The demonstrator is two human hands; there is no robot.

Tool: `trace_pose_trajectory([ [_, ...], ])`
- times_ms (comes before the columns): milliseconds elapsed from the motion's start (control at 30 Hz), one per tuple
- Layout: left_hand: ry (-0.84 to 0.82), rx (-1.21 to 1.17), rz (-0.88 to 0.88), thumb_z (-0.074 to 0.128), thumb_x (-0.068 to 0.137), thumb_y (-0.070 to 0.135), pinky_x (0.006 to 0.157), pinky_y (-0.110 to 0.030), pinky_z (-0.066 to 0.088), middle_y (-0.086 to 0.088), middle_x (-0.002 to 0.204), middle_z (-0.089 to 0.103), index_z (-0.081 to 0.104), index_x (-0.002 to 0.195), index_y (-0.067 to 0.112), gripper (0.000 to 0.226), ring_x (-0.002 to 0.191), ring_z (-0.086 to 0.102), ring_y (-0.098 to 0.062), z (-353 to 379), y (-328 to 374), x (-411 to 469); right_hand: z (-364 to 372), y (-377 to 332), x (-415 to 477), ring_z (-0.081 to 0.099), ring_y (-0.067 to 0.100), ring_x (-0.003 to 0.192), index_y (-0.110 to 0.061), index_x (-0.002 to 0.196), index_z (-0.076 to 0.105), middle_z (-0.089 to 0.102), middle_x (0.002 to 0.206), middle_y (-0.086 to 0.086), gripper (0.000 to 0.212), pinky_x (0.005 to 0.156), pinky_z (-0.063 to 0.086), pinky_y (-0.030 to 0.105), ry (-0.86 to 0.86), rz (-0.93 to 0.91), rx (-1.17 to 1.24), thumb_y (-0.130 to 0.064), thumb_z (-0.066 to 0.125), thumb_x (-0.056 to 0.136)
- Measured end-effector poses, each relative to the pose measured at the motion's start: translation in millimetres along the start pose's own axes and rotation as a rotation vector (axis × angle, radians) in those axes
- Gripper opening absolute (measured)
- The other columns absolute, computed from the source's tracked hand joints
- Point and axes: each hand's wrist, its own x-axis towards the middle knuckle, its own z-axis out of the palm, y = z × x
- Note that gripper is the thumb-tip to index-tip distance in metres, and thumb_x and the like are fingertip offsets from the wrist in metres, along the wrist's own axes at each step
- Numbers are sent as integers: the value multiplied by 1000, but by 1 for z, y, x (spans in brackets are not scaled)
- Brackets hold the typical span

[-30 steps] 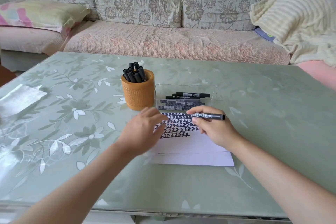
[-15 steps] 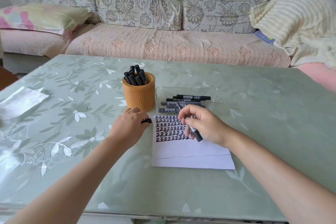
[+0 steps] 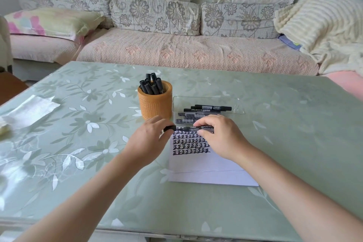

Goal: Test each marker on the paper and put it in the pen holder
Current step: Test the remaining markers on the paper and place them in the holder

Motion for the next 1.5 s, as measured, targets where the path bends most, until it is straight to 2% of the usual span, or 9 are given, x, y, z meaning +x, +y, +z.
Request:
trace_pose_trajectory([
  [233,-7,-18,14,54,96,27,65,-12,38,16,88,52,67,103,27,15,81,52,-6,-2,1,0,2,0,3,59,11,106,-23,103,71,68,105,-11,17,93,43,25,34,-43,1,-17,67,87],
  [333,-21,-17,32,53,96,29,67,-21,44,16,88,52,66,103,28,15,81,52,-5,-1,2,0,2,-3,2,58,7,104,-24,102,72,68,104,-13,17,91,44,23,14,-59,24,-17,68,87],
  [500,-69,-5,85,52,97,32,71,-27,46,11,89,57,67,106,29,18,83,52,-7,-1,1,0,6,-6,0,57,-1,102,-27,105,71,68,107,-17,18,82,32,-2,-54,-38,51,-22,68,88],
  [667,-123,-1,139,54,97,32,67,-22,38,10,83,56,69,103,22,19,80,49,-8,-1,1,0,7,-8,-2,58,0,103,-28,104,71,68,108,-16,23,86,43,16,-99,-62,9,-25,76,82],
  [867,-82,12,231,39,95,41,63,-19,33,6,73,52,68,88,12,41,72,45,-10,-1,2,1,8,-11,-4,64,12,93,-24,105,73,72,105,-10,21,83,49,31,-64,-120,-54,-34,71,86],
  [1067,-68,10,290,43,96,38,66,-12,29,7,73,53,71,92,15,36,73,44,-9,-5,3,8,6,-13,-2,53,15,67,-25,88,68,55,63,-12,14,64,43,34,-161,-127,-46,-36,60,94],
  [1200,-76,6,295,46,96,38,71,-24,42,8,81,58,71,97,19,31,80,50,-10,-11,3,21,2,-16,8,57,16,87,-25,107,65,60,91,-12,20,76,45,34,-167,-118,-89,-37,52,99],
  [1400,297,-86,193,59,92,17,76,-23,44,2,93,58,69,97,14,11,85,56,-14,-35,5,47,6,-24,15,57,18,99,-26,121,58,53,104,-13,26,83,44,37,-111,-81,-30,-29,39,103],
  [1500,520,-87,57,56,90,11,81,-28,44,1,99,57,66,99,14,13,92,55,-19,-48,-4,63,8,-23,27,55,14,97,-22,118,62,52,106,-7,24,79,37,28,-44,-44,62,-23,44,102],
])
